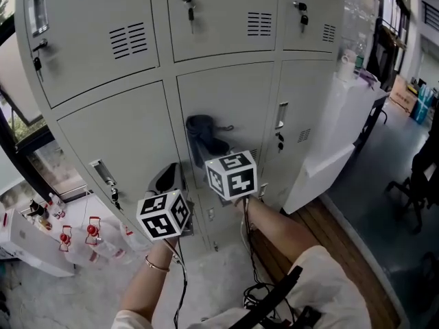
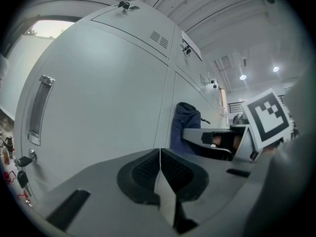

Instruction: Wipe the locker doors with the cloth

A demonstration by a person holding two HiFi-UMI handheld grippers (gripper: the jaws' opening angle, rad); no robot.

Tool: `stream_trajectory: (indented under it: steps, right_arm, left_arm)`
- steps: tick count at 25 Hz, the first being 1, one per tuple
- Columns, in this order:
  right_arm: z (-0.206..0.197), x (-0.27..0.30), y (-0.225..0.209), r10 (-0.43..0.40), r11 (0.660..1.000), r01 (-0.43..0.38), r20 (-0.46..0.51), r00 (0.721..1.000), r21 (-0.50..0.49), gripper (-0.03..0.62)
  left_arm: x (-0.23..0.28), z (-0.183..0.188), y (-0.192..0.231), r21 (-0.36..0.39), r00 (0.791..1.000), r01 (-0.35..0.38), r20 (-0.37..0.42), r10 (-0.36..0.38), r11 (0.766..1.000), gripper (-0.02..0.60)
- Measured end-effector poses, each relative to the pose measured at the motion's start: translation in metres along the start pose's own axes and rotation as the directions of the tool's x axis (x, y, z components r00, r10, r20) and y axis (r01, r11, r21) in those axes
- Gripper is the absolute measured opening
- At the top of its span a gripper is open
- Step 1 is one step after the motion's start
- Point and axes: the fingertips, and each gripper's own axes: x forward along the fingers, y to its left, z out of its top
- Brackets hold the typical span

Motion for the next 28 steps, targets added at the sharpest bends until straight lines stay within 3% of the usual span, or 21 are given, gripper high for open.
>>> stream_trajectory:
  steps: [14, 28]
  right_arm:
    - [-0.011, -0.032, -0.122, -0.102, 0.994, 0.102, -0.005, 0.995, 0.025, 0.049]
    - [-0.008, -0.054, -0.202, -0.079, 0.997, 0.078, 0.024, 0.997, 0.021, 0.049]
  left_arm:
    - [0.052, -0.022, -0.077, -0.003, 0.999, 0.035, -0.024, -0.035, 0.999, 0.009]
    - [0.102, -0.039, -0.147, 0.004, 0.998, 0.052, -0.042, -0.052, 0.999, 0.009]
